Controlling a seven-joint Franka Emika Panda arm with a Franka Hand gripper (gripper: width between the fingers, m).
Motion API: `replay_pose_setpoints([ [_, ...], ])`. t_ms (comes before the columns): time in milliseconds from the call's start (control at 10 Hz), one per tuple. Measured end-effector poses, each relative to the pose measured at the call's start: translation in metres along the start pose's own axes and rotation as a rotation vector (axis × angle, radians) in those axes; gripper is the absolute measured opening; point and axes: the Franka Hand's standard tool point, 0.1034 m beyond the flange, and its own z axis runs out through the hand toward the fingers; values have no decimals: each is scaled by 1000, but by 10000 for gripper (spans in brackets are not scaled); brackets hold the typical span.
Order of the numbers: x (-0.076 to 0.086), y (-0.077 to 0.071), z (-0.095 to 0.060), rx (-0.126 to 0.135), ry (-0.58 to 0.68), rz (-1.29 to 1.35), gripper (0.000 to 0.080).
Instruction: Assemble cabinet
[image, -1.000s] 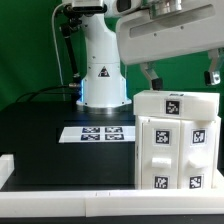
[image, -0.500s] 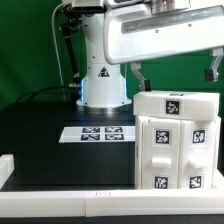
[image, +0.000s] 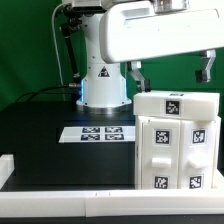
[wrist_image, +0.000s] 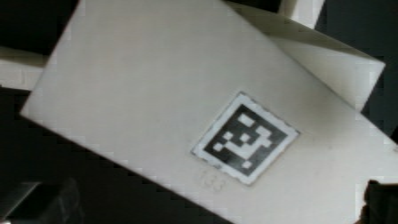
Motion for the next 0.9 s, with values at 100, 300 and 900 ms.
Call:
replay_pose_setpoints([
  [100, 0, -3, 1, -14, -12, -138, 797],
  [300, -2, -4, 4, -10, -43, -347, 797],
  [900, -2, 2, 13, -22, -94, -594, 797],
])
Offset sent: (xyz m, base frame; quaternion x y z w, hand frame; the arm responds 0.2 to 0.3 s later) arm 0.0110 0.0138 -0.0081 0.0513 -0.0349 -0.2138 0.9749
